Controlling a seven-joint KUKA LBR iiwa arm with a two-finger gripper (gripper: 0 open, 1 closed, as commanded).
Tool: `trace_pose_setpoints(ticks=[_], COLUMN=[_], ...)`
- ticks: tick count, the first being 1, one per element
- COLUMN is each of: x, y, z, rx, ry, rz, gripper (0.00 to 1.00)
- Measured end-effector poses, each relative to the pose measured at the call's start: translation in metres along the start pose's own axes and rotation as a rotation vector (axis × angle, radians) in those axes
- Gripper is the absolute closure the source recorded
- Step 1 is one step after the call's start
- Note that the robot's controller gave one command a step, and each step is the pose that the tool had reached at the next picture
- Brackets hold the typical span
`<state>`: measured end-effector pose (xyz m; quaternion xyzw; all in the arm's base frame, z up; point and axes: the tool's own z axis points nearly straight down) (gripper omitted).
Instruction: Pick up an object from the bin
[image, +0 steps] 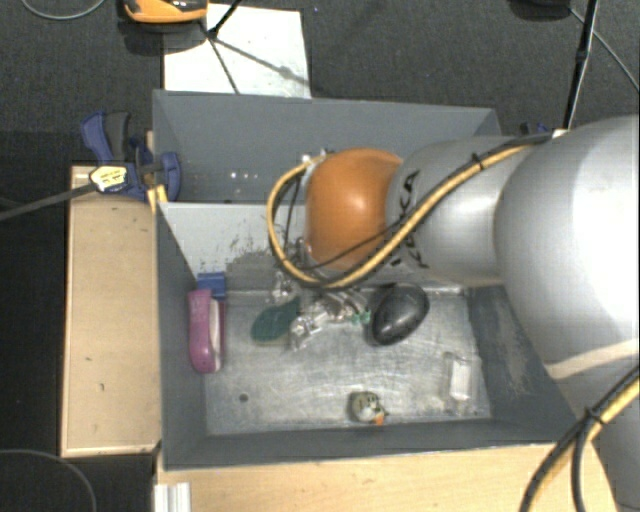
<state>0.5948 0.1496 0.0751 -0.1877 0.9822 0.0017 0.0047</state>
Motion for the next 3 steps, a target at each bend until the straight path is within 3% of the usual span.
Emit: trace_pose_setpoints(ticks=[1, 2, 3], x=[-0.001, -0.005, -0.007], y=[0.0, 0.0, -0.001], z=[-0.009, -0.087, -0.126], rx=[0.0, 0.003, 0.002], ry=[0.004, -0.002, 0.001], rz=[0.006, 0.014, 0.022], gripper=[1.0, 1.0, 1.0])
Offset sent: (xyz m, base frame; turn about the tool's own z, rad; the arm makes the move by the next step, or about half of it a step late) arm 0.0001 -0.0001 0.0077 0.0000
